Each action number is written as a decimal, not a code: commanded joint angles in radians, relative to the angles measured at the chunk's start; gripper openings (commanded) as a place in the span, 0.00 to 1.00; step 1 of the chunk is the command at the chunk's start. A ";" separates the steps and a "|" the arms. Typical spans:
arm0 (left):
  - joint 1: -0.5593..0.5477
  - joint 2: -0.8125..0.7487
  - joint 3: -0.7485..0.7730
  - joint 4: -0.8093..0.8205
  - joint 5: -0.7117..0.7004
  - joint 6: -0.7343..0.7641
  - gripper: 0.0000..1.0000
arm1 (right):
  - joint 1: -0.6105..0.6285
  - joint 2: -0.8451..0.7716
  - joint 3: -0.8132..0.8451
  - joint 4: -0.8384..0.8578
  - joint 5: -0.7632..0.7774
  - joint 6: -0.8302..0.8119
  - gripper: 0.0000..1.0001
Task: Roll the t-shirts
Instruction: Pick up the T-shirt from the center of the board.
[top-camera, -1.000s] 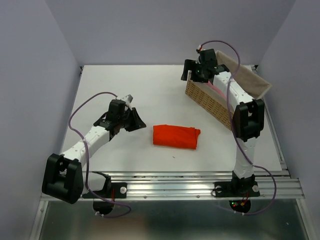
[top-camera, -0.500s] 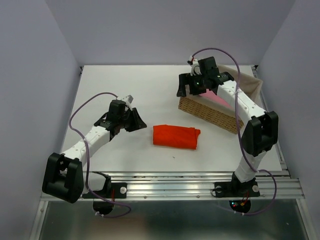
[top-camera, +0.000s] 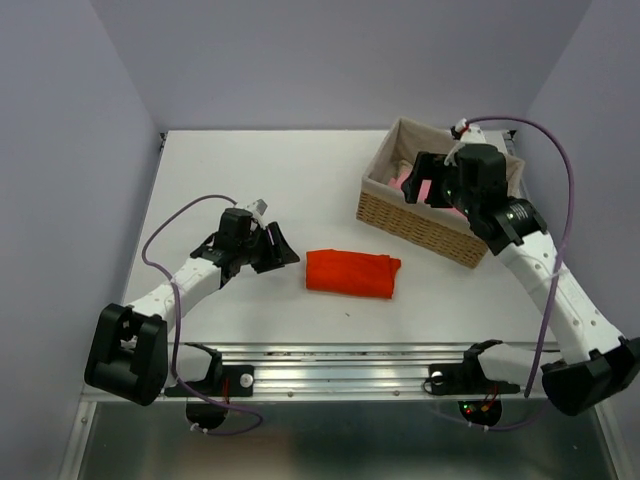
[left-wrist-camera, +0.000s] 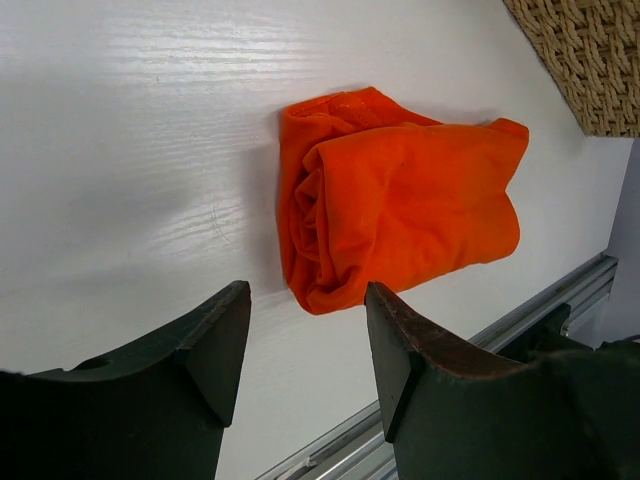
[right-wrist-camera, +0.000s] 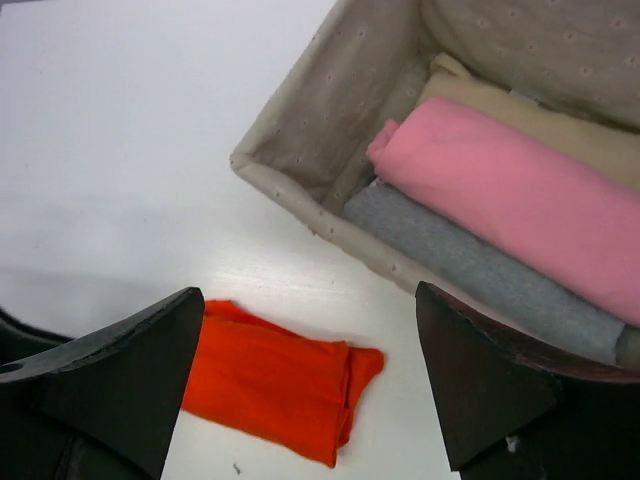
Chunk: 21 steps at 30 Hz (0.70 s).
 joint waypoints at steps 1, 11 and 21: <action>-0.002 -0.038 -0.017 0.096 0.029 -0.029 0.60 | 0.000 -0.071 -0.210 0.020 -0.086 0.094 0.91; 0.000 0.014 0.002 0.087 0.026 -0.032 0.63 | 0.010 -0.220 -0.632 0.179 -0.226 0.347 0.94; -0.003 -0.003 -0.029 0.103 -0.015 -0.084 0.64 | 0.010 -0.105 -0.789 0.415 -0.312 0.388 0.95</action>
